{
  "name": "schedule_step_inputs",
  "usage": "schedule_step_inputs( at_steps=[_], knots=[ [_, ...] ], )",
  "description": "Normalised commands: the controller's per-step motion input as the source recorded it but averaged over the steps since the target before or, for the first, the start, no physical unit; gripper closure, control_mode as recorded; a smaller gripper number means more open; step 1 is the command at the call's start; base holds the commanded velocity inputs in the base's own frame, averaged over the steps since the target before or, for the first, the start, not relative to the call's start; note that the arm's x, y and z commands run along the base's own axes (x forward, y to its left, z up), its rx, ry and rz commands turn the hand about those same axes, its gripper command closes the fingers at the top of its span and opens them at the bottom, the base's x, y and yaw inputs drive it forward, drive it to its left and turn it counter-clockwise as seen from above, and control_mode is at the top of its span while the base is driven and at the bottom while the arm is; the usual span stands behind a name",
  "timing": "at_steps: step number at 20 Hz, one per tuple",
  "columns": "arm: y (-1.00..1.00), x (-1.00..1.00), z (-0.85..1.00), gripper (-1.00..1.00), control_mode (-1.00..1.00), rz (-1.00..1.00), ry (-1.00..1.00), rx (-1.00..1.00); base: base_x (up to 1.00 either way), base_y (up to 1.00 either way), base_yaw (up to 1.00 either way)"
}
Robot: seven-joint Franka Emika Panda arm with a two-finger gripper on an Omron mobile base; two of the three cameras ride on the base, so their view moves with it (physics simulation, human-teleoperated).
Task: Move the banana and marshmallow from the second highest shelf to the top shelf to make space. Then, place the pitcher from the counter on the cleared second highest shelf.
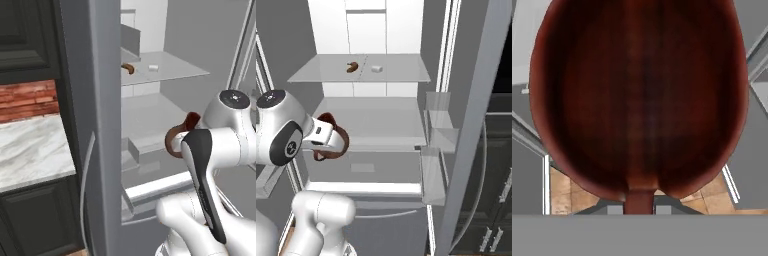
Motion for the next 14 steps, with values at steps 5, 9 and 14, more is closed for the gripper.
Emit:
schedule_step_inputs(
  at_steps=[5,9,14],
  knots=[
    [0.0,0.0,0.0,1.0,1.0,0.0,0.0,0.0,0.54,-0.17,0.24],
    [0.0,0.0,0.0,1.0,1.0,0.0,0.0,0.0,0.52,-0.34,0.24],
    [-0.09,0.2,-0.36,1.0,-1.0,0.07,0.0,0.01,0.16,-0.12,0.09]
  ],
)
